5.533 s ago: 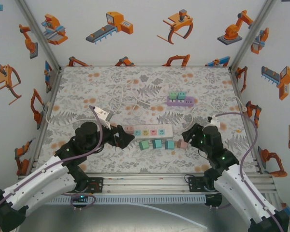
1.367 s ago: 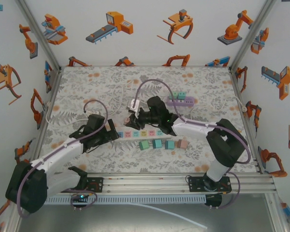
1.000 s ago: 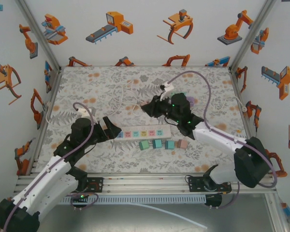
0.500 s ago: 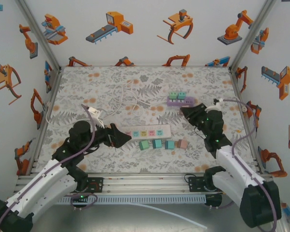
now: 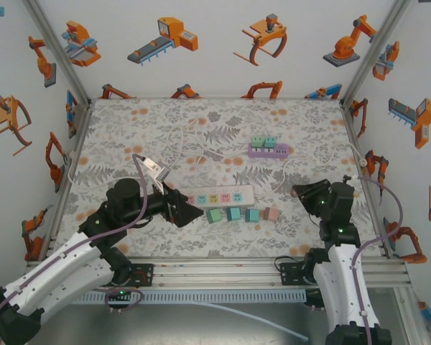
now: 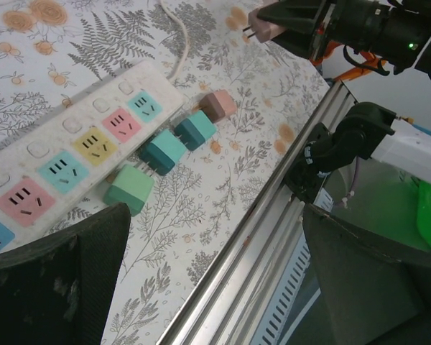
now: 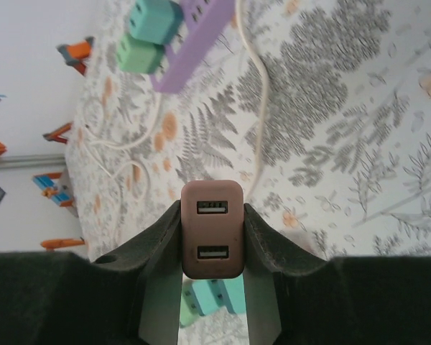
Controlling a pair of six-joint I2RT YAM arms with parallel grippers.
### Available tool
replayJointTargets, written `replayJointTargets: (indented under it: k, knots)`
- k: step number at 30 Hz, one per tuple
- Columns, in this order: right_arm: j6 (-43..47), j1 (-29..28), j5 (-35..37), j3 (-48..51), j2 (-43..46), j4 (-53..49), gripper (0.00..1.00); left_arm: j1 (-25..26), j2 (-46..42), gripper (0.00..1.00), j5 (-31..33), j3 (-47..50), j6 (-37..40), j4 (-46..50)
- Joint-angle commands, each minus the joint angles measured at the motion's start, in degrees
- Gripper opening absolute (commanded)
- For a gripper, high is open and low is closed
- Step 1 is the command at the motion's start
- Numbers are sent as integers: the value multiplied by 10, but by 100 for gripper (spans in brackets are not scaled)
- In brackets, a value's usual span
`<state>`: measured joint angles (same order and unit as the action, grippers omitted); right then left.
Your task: Pull the plug off the socket
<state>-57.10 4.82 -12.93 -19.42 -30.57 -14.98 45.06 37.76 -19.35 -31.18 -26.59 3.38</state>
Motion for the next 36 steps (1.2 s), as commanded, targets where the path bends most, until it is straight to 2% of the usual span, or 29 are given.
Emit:
replayJointTargets:
  k: [1, 13, 18, 22, 26, 32, 36]
  knots:
    - [14, 4, -22, 23, 2, -52, 16, 9, 5, 97, -14, -23, 22, -19]
    - [15, 3, -64, 103, 0, -7, 27, 28, 45, 97, 10, -32, 23, -22]
    - [14, 4, -62, 120, -8, 4, 40, 34, 61, 97, 23, -35, 22, -23]
    - [16, 4, -58, 119, -5, -6, 45, 35, 67, 97, 36, -35, 20, -24]
    - [9, 3, -13, 100, 25, -68, 54, 37, 72, 97, 51, -34, 17, -26]
    - [14, 4, 46, 28, 83, -149, 54, 37, 74, 97, 90, -33, 13, -16]
    - [38, 4, 37, -37, 53, -133, 53, 38, 81, 97, 116, -39, 9, -13]
